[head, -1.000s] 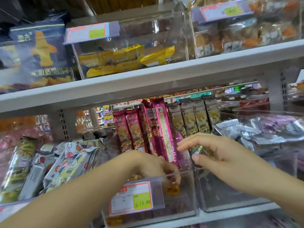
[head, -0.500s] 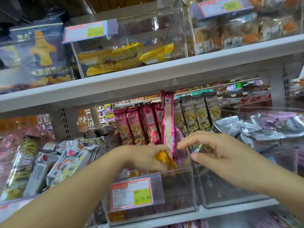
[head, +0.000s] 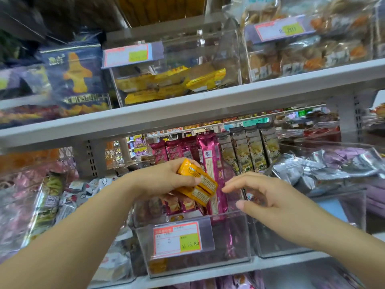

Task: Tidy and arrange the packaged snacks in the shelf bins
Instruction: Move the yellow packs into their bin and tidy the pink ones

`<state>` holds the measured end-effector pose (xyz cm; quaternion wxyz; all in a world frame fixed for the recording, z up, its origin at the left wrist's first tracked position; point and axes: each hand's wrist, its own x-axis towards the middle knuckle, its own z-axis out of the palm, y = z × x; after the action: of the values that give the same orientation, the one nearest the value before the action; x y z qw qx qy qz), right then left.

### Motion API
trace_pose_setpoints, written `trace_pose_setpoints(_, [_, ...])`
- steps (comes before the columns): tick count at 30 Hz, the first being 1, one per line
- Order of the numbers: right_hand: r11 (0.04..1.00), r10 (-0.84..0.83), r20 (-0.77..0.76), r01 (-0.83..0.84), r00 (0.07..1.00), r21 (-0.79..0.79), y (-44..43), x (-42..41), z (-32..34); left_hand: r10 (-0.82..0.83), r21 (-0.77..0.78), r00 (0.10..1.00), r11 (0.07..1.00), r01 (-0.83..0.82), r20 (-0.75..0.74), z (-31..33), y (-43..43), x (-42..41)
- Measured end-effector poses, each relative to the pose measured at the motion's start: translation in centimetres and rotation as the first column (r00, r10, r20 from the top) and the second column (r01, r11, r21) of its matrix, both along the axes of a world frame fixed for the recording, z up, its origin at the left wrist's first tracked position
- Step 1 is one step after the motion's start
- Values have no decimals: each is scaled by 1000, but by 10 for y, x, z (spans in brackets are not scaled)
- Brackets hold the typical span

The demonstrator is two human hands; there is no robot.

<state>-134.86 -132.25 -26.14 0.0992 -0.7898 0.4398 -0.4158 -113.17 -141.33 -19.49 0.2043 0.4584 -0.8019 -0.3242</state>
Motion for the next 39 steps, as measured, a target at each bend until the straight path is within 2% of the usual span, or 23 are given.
trace_pose_setpoints(9, [997,-57,-121,50,991,-62,8,30,16,44,-120,977,990,-70,-210,1,34,22])
trace_pose_setpoints(15, [999,-28,-183,35,983,33,-2,60,33,25,-203,944,974,-97,-330,6,69,67])
trace_pose_setpoints(20, [983,15,-249,32,968,183,-25,89,43,35,-145,923,985,-97,-382,-3,85,107])
trace_pose_setpoints(27, [898,3,-350,152,937,412,-76,129,39,14,24,804,1000,0,-595,-7,88,164])
trace_pose_setpoints(32, [795,1,-390,237,921,559,-102,144,26,-92,153,861,969,192,-501,-18,77,197])
trace_pose_setpoints(35, [782,17,-495,297,869,548,-113,151,19,-146,176,894,955,240,-424,-25,73,200])
trace_pose_setpoints(37, [784,15,-592,358,806,508,-116,154,19,-114,115,925,979,166,-363,-33,68,196])
trace_pose_setpoints(39, [771,36,-624,375,781,514,-120,155,20,-61,106,935,989,104,-348,-39,64,198])
